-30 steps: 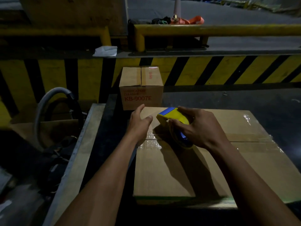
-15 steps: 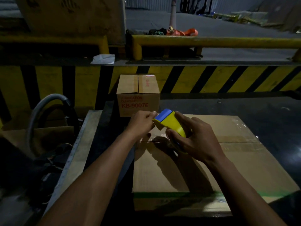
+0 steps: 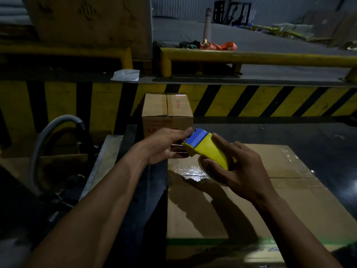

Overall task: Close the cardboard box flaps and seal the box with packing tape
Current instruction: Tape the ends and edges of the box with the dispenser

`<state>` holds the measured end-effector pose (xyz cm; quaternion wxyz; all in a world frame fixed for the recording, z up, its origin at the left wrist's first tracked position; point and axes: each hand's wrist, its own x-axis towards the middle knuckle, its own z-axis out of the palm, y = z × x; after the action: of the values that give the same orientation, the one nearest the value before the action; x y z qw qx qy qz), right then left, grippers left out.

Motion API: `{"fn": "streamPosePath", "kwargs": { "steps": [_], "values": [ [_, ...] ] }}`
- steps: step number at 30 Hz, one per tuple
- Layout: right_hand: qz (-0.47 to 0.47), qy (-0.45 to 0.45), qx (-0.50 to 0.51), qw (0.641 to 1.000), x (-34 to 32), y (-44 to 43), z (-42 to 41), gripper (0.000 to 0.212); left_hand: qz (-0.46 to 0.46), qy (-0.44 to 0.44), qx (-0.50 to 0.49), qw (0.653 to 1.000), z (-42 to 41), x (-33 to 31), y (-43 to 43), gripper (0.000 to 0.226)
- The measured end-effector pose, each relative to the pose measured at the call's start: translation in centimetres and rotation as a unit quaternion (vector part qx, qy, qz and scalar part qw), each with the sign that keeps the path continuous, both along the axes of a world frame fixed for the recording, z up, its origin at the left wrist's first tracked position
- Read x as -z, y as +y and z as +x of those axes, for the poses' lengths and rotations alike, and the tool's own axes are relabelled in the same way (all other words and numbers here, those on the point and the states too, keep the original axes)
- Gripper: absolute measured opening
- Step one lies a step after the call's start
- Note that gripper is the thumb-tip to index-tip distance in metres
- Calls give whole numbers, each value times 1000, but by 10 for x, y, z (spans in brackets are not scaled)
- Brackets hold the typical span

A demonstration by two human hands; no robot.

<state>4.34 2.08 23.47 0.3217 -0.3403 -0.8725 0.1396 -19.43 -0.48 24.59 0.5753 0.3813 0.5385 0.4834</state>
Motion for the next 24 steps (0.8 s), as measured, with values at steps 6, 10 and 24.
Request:
{"fn": "streamPosePath", "kwargs": {
  "steps": [6, 10, 24],
  "values": [
    [-32, 20, -11, 999, -3, -1, -1, 83, -34, -71, 9, 997, -5, 6, 1, 52],
    [-50, 13, -13, 999, -4, -3, 0, 85, -44, -32, 21, 998, -11, 12, 2, 28],
    [-88, -24, 78, 993, -23, -49, -33, 74, 0, 229, -2, 973, -35, -2, 41, 10]
  ]
}}
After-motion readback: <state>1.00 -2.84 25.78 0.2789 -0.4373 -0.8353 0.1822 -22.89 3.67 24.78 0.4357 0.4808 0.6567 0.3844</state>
